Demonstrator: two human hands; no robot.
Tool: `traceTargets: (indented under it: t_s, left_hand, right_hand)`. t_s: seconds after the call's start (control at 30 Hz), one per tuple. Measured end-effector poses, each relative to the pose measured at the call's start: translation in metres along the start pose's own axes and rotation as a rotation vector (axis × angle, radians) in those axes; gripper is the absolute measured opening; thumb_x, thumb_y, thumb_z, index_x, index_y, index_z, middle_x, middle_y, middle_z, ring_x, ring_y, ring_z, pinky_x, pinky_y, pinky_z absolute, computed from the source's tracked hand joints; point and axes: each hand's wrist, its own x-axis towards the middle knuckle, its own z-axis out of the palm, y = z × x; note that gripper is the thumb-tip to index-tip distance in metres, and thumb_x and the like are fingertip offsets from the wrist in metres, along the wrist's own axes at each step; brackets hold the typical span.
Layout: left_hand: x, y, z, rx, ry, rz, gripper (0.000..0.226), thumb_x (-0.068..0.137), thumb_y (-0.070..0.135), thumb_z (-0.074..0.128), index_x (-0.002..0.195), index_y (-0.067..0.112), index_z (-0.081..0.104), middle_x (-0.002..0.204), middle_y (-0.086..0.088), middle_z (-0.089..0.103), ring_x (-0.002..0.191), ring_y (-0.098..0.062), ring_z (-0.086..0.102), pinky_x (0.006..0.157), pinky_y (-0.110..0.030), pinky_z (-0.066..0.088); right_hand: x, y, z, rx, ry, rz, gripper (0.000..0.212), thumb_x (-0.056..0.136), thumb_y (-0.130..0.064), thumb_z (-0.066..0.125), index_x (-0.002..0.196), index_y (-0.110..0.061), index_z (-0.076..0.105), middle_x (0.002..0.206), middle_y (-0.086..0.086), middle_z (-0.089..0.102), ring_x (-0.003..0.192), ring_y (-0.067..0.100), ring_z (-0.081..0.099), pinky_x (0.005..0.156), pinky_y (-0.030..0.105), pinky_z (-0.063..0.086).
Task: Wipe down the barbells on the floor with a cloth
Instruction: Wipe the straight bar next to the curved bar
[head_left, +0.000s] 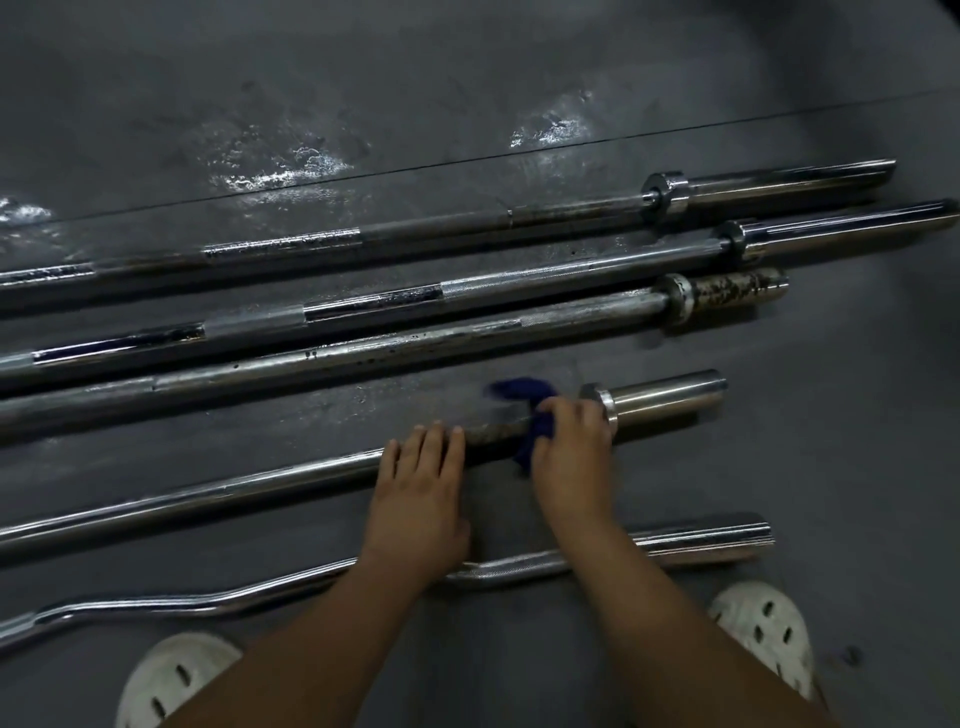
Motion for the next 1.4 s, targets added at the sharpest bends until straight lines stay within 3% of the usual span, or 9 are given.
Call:
traceTargets:
  t_s: [0.17, 0.3, 0.43, 0.5, 0.83, 1.03, 1.13, 1.27, 1.4]
  left_hand:
    - [-0.009, 0.011, 0.007, -0.068, 0.032, -0.042, 0.097, 0.06, 0.04, 0.062, 0.149, 0.008, 0.039, 0.152, -0.02, 0.039, 0.143, -0.037, 0.033, 0.119, -0.052, 0.018]
    - [-0.023, 0.014, 0.012, -0.114, 0.057, -0.05, 0.094, 0.059, 0.035, 0.057, 0.148, 0.009, 0.042, 0.151, -0.018, 0.042, 0.141, -0.036, 0.035, 0.118, -0.049, 0.019]
    - [-0.031, 0.026, 0.015, -0.137, 0.068, -0.09, 0.091, 0.057, 0.033, 0.063, 0.143, 0.009, 0.05, 0.144, -0.017, 0.049, 0.134, -0.036, 0.042, 0.113, -0.053, 0.032]
    - [-0.03, 0.027, 0.016, -0.113, 0.055, -0.084, 0.091, 0.057, 0.033, 0.066, 0.143, 0.007, 0.049, 0.141, -0.017, 0.05, 0.131, -0.036, 0.044, 0.112, -0.054, 0.034]
    - [-0.012, 0.016, 0.022, -0.063, 0.056, -0.026, 0.087, 0.079, 0.05, 0.045, 0.152, 0.005, 0.034, 0.16, -0.018, 0.028, 0.148, -0.033, 0.026, 0.117, -0.053, 0.014]
    - [0.027, -0.004, 0.006, -0.049, 0.033, -0.017, 0.087, 0.085, 0.059, 0.022, 0.158, 0.014, 0.015, 0.166, -0.011, 0.007, 0.153, -0.026, 0.004, 0.122, -0.051, 0.0]
    - [0.025, -0.007, 0.004, -0.02, 0.081, 0.002, 0.08, 0.087, 0.057, 0.031, 0.156, 0.016, 0.028, 0.163, -0.011, 0.022, 0.151, -0.029, 0.017, 0.121, -0.054, 0.011]
    - [0.026, -0.009, 0.014, -0.009, 0.09, 0.013, 0.082, 0.084, 0.056, 0.04, 0.154, 0.014, 0.033, 0.161, -0.013, 0.029, 0.148, -0.032, 0.026, 0.118, -0.057, 0.014]
    - [0.041, -0.016, 0.004, -0.065, 0.124, -0.009, 0.073, 0.084, 0.05, 0.039, 0.149, 0.016, 0.041, 0.155, -0.008, 0.038, 0.143, -0.029, 0.035, 0.117, -0.055, 0.02]
  right_hand:
    - [-0.017, -0.009, 0.002, -0.112, -0.251, -0.276, 0.037, 0.081, -0.015, 0.062, 0.118, -0.021, 0.059, 0.123, 0.006, 0.045, 0.114, 0.024, 0.045, 0.095, 0.039, 0.046]
    - [-0.014, 0.016, -0.01, -0.102, 0.009, 0.071, 0.032, 0.083, -0.017, 0.065, 0.115, -0.017, 0.059, 0.123, 0.01, 0.046, 0.116, 0.029, 0.046, 0.091, 0.04, 0.047]
    - [-0.03, 0.008, -0.003, -0.188, -0.139, -0.206, 0.03, 0.083, -0.029, 0.063, 0.111, -0.02, 0.058, 0.121, 0.006, 0.044, 0.109, 0.024, 0.048, 0.084, 0.037, 0.047]
    - [-0.017, 0.018, -0.008, -0.141, -0.078, -0.038, 0.038, 0.085, -0.025, 0.061, 0.122, -0.02, 0.053, 0.121, 0.007, 0.045, 0.111, 0.027, 0.049, 0.083, 0.039, 0.048]
    - [-0.009, 0.017, 0.001, -0.122, 0.008, 0.041, 0.045, 0.081, -0.022, 0.068, 0.124, -0.016, 0.057, 0.13, 0.012, 0.042, 0.119, 0.032, 0.043, 0.089, 0.043, 0.049]
    - [0.001, 0.003, 0.007, -0.126, -0.092, -0.171, 0.044, 0.08, -0.019, 0.07, 0.122, -0.019, 0.058, 0.125, 0.007, 0.044, 0.116, 0.025, 0.042, 0.093, 0.037, 0.046]
    - [0.013, 0.011, 0.001, -0.057, 0.072, 0.079, 0.045, 0.082, -0.015, 0.068, 0.126, -0.018, 0.056, 0.13, 0.008, 0.041, 0.121, 0.029, 0.042, 0.097, 0.037, 0.043]
    - [0.01, -0.003, 0.014, -0.021, -0.162, -0.195, 0.052, 0.08, -0.018, 0.07, 0.129, -0.022, 0.054, 0.128, 0.004, 0.038, 0.116, 0.024, 0.046, 0.097, 0.035, 0.045]
    - [0.023, 0.006, 0.016, 0.065, 0.021, -0.014, 0.049, 0.077, -0.01, 0.07, 0.123, -0.024, 0.057, 0.122, 0.006, 0.042, 0.111, 0.028, 0.05, 0.095, 0.043, 0.048]
